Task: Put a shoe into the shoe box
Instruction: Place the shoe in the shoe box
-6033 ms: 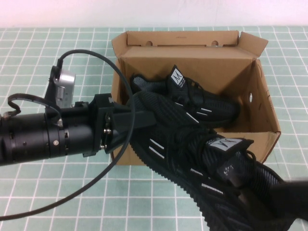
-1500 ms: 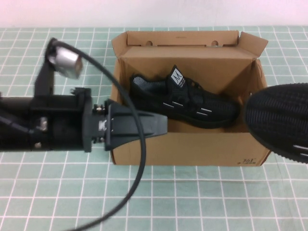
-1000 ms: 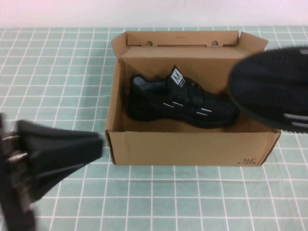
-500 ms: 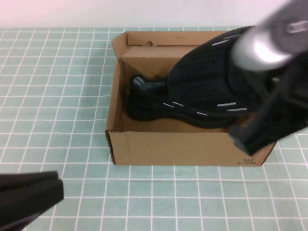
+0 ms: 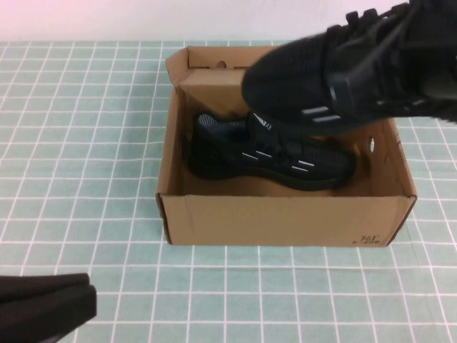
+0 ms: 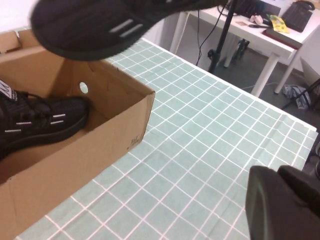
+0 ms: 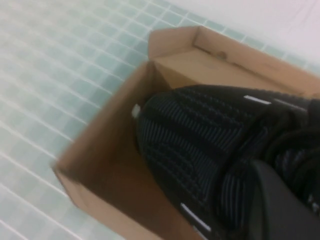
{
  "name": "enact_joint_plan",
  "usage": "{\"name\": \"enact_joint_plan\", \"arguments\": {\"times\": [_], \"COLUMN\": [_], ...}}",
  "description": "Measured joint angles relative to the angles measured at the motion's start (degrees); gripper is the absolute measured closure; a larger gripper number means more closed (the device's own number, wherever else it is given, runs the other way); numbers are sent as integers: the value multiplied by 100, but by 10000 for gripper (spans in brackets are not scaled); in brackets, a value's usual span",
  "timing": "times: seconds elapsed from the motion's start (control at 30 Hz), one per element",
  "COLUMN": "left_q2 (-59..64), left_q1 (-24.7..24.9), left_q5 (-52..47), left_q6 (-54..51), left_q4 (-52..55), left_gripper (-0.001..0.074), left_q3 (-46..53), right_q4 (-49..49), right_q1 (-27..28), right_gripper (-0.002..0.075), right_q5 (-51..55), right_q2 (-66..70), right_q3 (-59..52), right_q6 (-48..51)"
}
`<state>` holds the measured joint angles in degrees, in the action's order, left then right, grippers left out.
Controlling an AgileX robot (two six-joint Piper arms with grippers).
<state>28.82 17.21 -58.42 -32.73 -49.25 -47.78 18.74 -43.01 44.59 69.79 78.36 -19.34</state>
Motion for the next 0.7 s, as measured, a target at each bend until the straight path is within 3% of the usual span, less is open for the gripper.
{"name": "enact_joint_plan", "arguments": {"times": [0.17, 0.47, 0.7], "left_q2": [0, 0, 0], "left_q1": [0, 0, 0], "left_q5": [-26, -353, -516], "left_q6": [9, 9, 9], "left_q4": [194, 290, 563], "left_gripper": [736, 736, 736], "left_q3": [0, 0, 0], "right_q4": [-1392, -2656, -4976], "right_q1": [600, 677, 1224], "right_gripper": [725, 725, 725], "right_q5": [-519, -1198, -1057], "right_q2": [514, 1554, 2175], "right_q3": [3, 3, 3], "right_q6": [297, 1478, 3780]}}
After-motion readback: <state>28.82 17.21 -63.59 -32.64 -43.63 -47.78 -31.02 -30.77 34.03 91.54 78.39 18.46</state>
